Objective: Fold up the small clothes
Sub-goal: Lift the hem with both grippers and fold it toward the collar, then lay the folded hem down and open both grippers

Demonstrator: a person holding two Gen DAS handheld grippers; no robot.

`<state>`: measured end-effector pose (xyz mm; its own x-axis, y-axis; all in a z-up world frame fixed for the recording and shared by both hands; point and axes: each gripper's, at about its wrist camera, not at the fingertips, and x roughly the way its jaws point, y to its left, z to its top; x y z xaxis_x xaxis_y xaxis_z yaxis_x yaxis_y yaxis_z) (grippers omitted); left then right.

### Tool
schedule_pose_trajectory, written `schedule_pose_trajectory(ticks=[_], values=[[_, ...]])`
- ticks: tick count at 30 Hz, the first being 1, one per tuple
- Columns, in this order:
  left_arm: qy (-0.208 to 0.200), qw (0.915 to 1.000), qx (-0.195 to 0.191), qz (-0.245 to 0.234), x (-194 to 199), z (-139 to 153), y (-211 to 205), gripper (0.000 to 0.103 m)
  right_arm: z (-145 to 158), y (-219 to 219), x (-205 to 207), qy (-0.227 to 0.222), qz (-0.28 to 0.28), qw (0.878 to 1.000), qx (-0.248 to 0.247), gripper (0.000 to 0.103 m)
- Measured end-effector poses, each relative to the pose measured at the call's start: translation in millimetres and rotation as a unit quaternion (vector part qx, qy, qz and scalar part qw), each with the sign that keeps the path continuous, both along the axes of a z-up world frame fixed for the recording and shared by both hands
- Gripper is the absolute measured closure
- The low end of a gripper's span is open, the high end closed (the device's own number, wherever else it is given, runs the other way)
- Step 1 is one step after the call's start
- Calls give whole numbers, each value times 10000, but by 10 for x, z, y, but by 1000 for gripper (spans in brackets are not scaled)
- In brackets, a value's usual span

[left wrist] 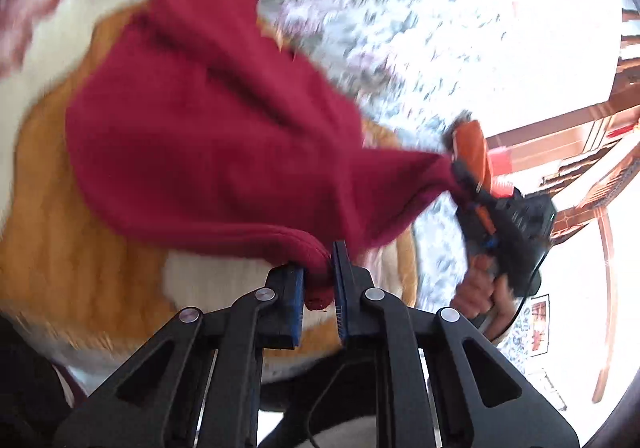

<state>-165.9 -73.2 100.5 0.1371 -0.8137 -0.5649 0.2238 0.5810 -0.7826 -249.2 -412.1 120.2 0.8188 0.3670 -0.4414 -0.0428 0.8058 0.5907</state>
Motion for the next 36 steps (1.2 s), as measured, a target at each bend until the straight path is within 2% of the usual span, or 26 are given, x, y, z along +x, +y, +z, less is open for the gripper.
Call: schedule_pose_trajectory(ticks=[4,9,13,18,19,20,21,22,23,24,25,26,27,30,32,35,36], values=[[-583,9971,54,484,601,324,79,93,87,-56,172,-113,-89,9998,109,94],[-968,9901,357,950,1548,418,-42,93,31,-223,696,-16,-379,9991,210,94],[-1020,9857,782,1087,2219,121,-120,93,-184,-389,1230,265,-752,9968,60,94],[-684,9823,1381,1067,2715,-494,-289,93,-753,-618,1851,960,-1082,9894,112,94],[-579,9830,1433,988,2760,-579,-301,93,-834,-644,1948,1102,-1081,9880,65,91],[-446,9840,1427,967,2796,-633,-287,92,-868,-666,1989,1183,-1089,9870,53,84],[-356,9851,1356,993,2816,-651,-246,88,-862,-689,1993,1142,-1087,9874,129,81],[-347,9865,1246,1001,2816,-631,-198,86,-806,-707,1948,976,-1107,9889,196,73],[-377,9868,1218,994,2798,-580,-165,80,-718,-711,1882,811,-1178,9896,137,63],[-421,9864,1236,995,2781,-522,-123,64,-600,-703,1796,679,-1283,9894,-27,60],[-469,9859,1222,1042,2762,-451,-96,54,-480,-687,1713,619,-1373,9883,-255,60],[-566,9845,1165,1178,2705,-348,-43,35,-385,-662,1640,590,-1406,9873,-447,60],[-703,9825,1065,1356,2645,-251,30,24,-311,-627,1578,553,-1382,9871,-593,60],[-928,9793,1035,1471,2497,-59,128,22,-238,-462,1455,501,-994,9913,-703,60],[-935,9763,1403,1358,2398,-71,100,22,-305,-292,1453,662,-745,9909,-905,60],[-907,9718,1940,988,2219,-245,-19,22,-522,-54,1530,1027,-729,9773,-1703,61],[-922,9665,2239,856,2184,-341,-88,22,-662,-35,1621,1329,-772,9696,-1906,61]])
